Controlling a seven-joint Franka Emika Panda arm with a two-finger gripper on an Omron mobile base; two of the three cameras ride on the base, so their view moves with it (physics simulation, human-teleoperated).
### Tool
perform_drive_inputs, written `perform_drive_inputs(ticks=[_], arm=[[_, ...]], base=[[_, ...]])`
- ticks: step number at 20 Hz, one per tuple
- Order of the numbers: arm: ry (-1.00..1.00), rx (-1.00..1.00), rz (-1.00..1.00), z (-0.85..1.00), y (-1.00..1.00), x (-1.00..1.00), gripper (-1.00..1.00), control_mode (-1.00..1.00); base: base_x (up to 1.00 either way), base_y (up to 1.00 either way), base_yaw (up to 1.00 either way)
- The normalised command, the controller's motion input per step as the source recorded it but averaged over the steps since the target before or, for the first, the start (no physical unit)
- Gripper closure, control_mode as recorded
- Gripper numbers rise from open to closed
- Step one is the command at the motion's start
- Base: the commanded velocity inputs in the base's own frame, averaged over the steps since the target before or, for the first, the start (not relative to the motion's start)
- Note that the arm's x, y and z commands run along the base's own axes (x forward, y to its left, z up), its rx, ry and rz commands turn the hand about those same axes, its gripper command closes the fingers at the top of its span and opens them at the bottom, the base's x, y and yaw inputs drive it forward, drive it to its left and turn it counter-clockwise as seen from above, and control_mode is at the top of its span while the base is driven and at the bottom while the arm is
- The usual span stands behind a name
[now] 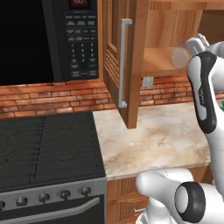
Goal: Move the glass cup from next to the sink to the open cabinet. Then, move the bowl with the bell pepper to the fridge to clear the area for faucet cleaning.
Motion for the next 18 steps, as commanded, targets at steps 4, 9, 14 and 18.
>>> perform_drive_inputs(ticks=[4,9,14,18], arm=[[0.07,0.0,0.0,0.0,0.0,0.59,1.0,-1.0],[0.01,0.0,-0.02,0.0,0.0,0.71,1.0,-1.0],[0.05,-0.03,-0.02,-0.04,0.0,0.72,1.0,-1.0],[0.13,-0.06,-0.02,-0.22,0.0,0.74,1.0,-1.0]], base=[[0.0,0.0,0.0],[0.0,0.0,0.0],[0.0,0.0,0.0],[0.0,0.0,0.0]])
